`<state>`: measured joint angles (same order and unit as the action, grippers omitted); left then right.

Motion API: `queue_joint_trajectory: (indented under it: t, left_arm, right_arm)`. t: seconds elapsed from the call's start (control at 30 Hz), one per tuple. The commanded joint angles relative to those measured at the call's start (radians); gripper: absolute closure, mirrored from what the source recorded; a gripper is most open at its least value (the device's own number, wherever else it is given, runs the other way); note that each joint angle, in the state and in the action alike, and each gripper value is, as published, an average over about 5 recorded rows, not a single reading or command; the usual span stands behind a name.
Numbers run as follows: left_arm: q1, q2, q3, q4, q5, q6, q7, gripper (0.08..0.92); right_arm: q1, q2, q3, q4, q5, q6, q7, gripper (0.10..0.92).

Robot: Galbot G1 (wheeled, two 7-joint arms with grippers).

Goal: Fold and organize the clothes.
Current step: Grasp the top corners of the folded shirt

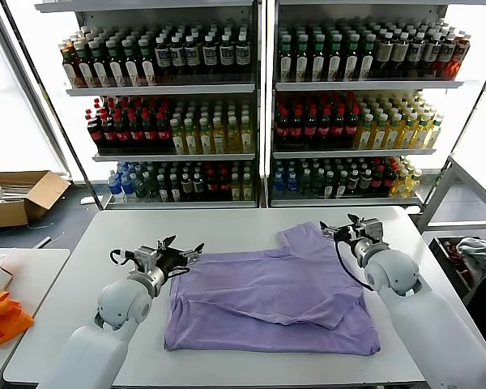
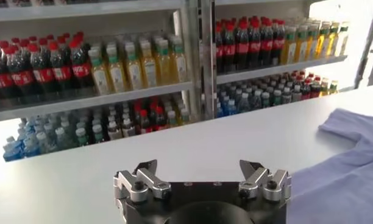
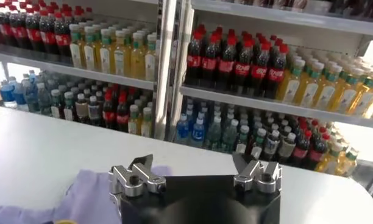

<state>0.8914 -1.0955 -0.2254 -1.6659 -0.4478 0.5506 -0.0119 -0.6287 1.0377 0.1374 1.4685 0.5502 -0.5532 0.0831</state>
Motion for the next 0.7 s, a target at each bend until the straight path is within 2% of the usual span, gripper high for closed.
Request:
queue_joint_trajectory:
  t: [0.03,0.7]
  left_arm:
    - [-0.044,0.006,0.023,0.094,-0.013,0.027,-0.005,0.177]
    - [-0.018,0.003,0.016,0.115,-0.012,0.027,-0.004,0.177]
  right_arm:
    - [0.116,0.115,-0.041,-0.178,-0.030,-0.010,-0.023,0.203]
    - [0.122,0.236,-0.003,-0.341,-0.098,0.005,-0.035,0.203]
